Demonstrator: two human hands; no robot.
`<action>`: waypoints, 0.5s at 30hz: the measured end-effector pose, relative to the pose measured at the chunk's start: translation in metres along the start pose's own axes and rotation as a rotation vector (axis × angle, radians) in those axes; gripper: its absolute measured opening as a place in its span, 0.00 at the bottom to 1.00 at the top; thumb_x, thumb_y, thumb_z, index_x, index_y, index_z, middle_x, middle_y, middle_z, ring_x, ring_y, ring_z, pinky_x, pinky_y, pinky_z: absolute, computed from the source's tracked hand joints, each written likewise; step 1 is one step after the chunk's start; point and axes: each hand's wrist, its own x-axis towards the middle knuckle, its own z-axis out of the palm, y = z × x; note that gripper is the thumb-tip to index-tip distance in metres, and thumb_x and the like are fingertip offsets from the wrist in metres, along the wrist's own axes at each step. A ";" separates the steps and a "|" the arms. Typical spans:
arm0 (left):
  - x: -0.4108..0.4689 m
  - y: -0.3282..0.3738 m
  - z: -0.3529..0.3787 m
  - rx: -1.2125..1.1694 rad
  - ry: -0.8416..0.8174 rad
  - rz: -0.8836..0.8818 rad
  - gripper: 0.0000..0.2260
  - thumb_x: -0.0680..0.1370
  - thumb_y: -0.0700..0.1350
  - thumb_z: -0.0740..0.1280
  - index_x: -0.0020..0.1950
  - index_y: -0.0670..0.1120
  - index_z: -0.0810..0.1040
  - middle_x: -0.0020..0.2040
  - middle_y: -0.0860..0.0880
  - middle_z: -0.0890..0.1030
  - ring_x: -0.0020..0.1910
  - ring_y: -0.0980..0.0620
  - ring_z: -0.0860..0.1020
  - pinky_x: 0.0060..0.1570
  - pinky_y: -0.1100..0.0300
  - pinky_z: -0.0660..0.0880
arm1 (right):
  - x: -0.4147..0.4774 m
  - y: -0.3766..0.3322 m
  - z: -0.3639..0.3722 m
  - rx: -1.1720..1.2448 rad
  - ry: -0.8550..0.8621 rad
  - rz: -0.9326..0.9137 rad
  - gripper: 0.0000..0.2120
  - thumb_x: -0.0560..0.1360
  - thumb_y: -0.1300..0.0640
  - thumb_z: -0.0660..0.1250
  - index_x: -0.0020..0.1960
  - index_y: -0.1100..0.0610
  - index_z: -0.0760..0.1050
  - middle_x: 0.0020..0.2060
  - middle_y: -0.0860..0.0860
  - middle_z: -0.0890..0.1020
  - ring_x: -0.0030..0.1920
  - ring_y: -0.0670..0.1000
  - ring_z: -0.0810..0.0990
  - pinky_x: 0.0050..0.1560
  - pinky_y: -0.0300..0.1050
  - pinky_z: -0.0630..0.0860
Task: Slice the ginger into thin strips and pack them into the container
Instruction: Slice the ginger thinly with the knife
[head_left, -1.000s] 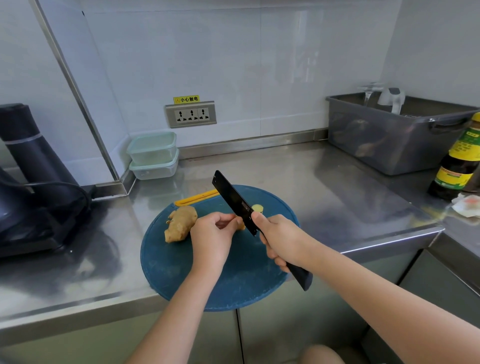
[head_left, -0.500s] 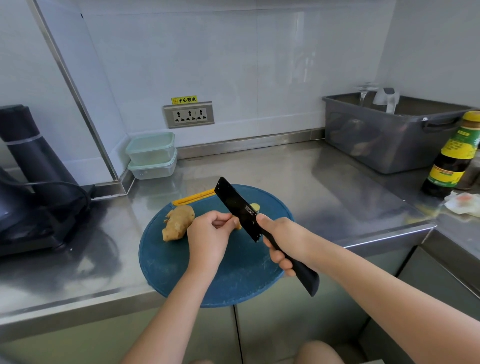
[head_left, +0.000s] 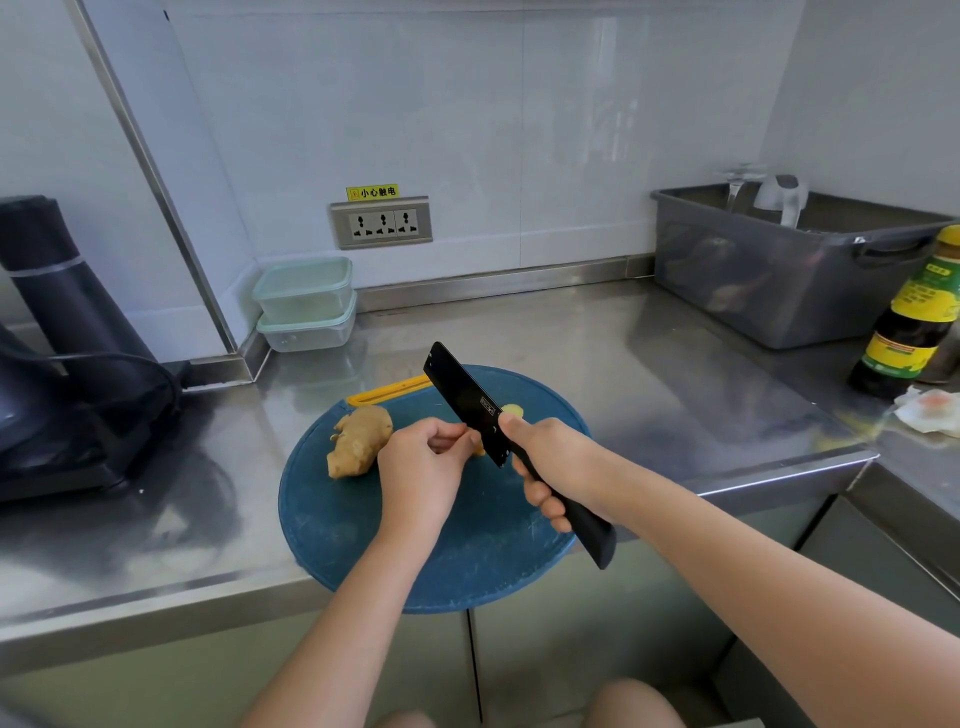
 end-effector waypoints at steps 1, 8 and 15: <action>0.000 0.000 0.000 0.001 0.001 -0.001 0.01 0.73 0.42 0.73 0.44 0.46 0.83 0.36 0.55 0.82 0.37 0.66 0.79 0.36 0.76 0.70 | 0.000 -0.001 0.000 0.010 -0.002 0.010 0.24 0.80 0.37 0.50 0.38 0.56 0.64 0.23 0.51 0.67 0.19 0.48 0.64 0.21 0.38 0.64; 0.000 0.000 0.000 -0.022 -0.011 -0.017 0.03 0.72 0.42 0.74 0.44 0.45 0.83 0.37 0.54 0.83 0.37 0.65 0.79 0.36 0.76 0.71 | -0.003 0.001 0.002 0.006 0.001 0.006 0.24 0.80 0.37 0.50 0.38 0.56 0.64 0.23 0.51 0.68 0.19 0.48 0.64 0.21 0.38 0.65; 0.000 -0.002 0.000 0.021 -0.006 -0.008 0.02 0.73 0.41 0.73 0.44 0.45 0.82 0.36 0.55 0.82 0.36 0.68 0.78 0.36 0.76 0.70 | -0.012 0.012 -0.005 0.036 -0.042 0.049 0.24 0.80 0.37 0.50 0.37 0.56 0.62 0.22 0.50 0.66 0.19 0.48 0.63 0.22 0.38 0.64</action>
